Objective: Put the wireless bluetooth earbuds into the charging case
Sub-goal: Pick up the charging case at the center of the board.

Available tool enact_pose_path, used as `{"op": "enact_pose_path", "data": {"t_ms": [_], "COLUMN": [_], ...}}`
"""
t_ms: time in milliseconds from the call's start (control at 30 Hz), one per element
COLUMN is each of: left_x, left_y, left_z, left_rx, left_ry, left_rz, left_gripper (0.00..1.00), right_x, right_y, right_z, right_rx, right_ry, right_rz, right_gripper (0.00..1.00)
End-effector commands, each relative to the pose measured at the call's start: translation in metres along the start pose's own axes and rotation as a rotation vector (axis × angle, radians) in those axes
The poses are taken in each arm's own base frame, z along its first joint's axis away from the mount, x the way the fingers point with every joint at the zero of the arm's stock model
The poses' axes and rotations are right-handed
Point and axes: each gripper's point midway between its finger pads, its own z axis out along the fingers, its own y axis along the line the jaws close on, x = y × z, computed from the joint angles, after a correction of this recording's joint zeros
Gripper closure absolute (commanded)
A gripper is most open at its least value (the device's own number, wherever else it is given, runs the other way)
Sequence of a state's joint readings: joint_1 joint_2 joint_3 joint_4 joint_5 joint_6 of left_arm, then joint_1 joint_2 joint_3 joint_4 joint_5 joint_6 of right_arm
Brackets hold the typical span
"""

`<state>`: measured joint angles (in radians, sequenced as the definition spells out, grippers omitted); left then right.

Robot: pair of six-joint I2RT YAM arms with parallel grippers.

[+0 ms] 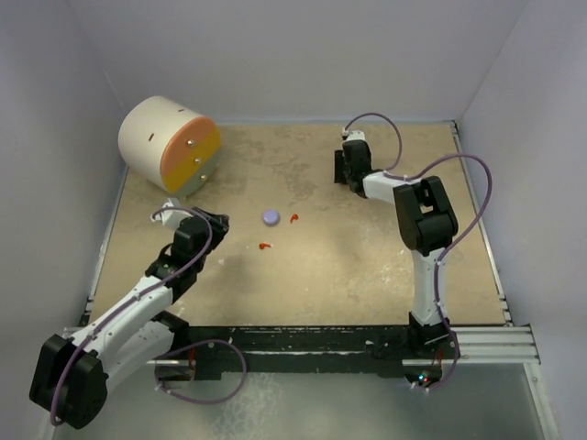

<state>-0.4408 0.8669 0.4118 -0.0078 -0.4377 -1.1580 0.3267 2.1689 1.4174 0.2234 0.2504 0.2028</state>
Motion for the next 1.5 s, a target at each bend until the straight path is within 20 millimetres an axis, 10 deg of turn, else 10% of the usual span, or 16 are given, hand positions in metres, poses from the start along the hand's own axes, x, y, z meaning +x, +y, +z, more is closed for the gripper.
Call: {"op": "enact_pose_path", "data": {"t_ms": [0,333,733,1467], "left_x": [0.002,0.038,0.053,0.073], "left_y": [-0.029,-0.070,-0.092,-0.108], "left_z": [0.001,0.016,0.013,0.011], "left_rx": [0.114,0.292,0.436,0.568], "left_ry": [0.027,0.193,0.261,0.290], "left_rz": [-0.005,-0.019,-0.047,-0.023], "left_gripper": [0.60,0.53,0.44,0.48], "right_x": [-0.004,0.009,-0.001,0.006], "right_y": [0.022,0.131,0.167,0.201], "right_z": [-0.029,-0.107,-0.208,-0.249], "right_rx": [-0.077,-0.440,-0.784,-0.953], "right_ry": [-0.035,-0.182,-0.445,-0.541], "right_rz": [-0.111,-0.420,-0.508,-0.608], "right_gripper": [1.00,1.00,1.00,1.00]}}
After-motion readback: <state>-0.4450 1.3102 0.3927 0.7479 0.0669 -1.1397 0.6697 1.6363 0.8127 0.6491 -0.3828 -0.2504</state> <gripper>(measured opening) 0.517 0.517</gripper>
